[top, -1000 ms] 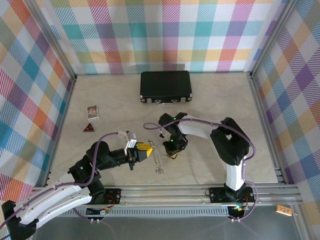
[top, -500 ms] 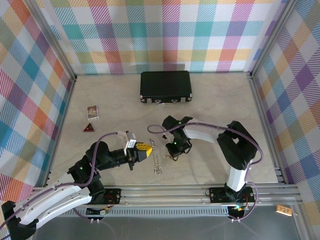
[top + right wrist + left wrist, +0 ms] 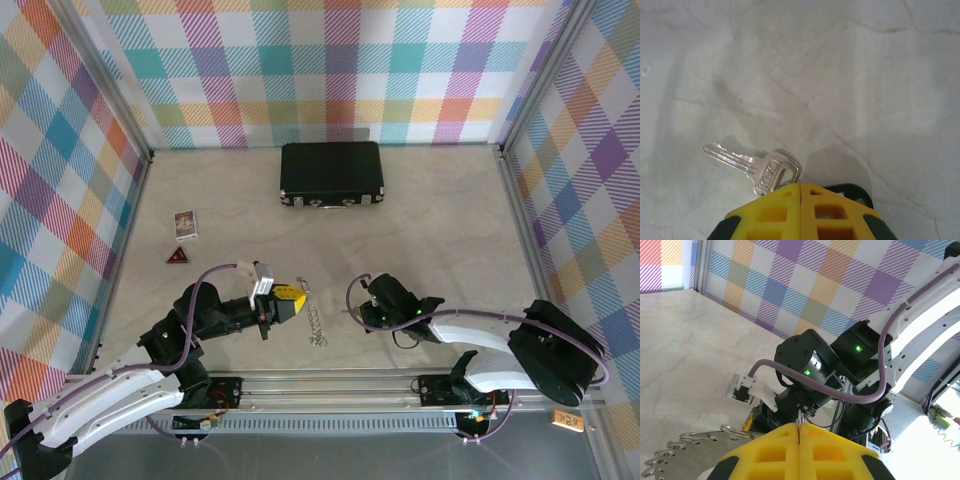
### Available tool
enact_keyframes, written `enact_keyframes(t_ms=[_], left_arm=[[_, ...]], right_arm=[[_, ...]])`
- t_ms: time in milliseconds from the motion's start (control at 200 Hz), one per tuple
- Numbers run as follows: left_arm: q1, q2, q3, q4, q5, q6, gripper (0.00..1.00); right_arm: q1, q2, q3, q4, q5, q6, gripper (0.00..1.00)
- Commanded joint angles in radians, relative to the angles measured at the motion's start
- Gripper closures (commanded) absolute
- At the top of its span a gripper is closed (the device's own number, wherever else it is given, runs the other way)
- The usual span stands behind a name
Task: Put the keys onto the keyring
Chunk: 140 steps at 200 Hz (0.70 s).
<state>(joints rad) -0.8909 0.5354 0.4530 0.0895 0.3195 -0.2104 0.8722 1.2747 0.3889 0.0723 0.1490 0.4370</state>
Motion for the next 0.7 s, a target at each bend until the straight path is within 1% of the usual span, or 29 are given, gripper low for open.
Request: enact_keyframes(t_ms=[0,100,140,185,305,360,435,480,520,600,695], left_arm=[[0.011,-0.008,-0.004,0.069,-0.004,-0.011,1.00],[0.011,-0.009,-0.006,0.066,-0.009,-0.011,1.00],[0.012,-0.009,-0.008,0.067,-0.010,-0.011,1.00],[0.012,-0.010,-0.008,0.068,-0.010,-0.012,1.00],[0.012,-0.002,-0.008,0.075,-0.010,-0.007,1.00],[0.012,0.001,-0.008,0.081,-0.008,-0.007,1.00],[0.012,0.003,-0.009,0.085,-0.007,-0.007,1.00],[0.012,0.002,-0.014,0.090,-0.011,-0.011,1.00],[0.011,-0.003,-0.022,0.095,-0.015,-0.017,1.00],[0.013,-0.011,-0.033,0.100,-0.019,-0.024,1.00],[0.013,-0.019,-0.039,0.085,-0.025,-0.024,1.00]], right_arm=[[0.011,0.043,-0.026,0.217,0.020,0.028,1.00],[0.027,0.042,-0.040,0.231,0.008,0.039,1.00],[0.027,0.026,-0.046,0.220,0.000,0.045,0.98],[0.028,-0.002,-0.053,0.197,-0.009,0.051,0.93],[0.028,-0.108,-0.050,0.096,-0.051,0.072,0.76],[0.028,-0.155,-0.019,-0.013,-0.051,0.078,0.67],[0.026,-0.199,0.066,-0.190,-0.050,0.068,0.61],[0.020,-0.219,0.114,-0.280,-0.056,0.057,0.53],[-0.001,-0.221,0.161,-0.351,-0.081,0.047,0.51],[-0.060,-0.165,0.274,-0.493,-0.160,0.020,0.47],[-0.129,-0.017,0.439,-0.660,-0.279,-0.045,0.47]])
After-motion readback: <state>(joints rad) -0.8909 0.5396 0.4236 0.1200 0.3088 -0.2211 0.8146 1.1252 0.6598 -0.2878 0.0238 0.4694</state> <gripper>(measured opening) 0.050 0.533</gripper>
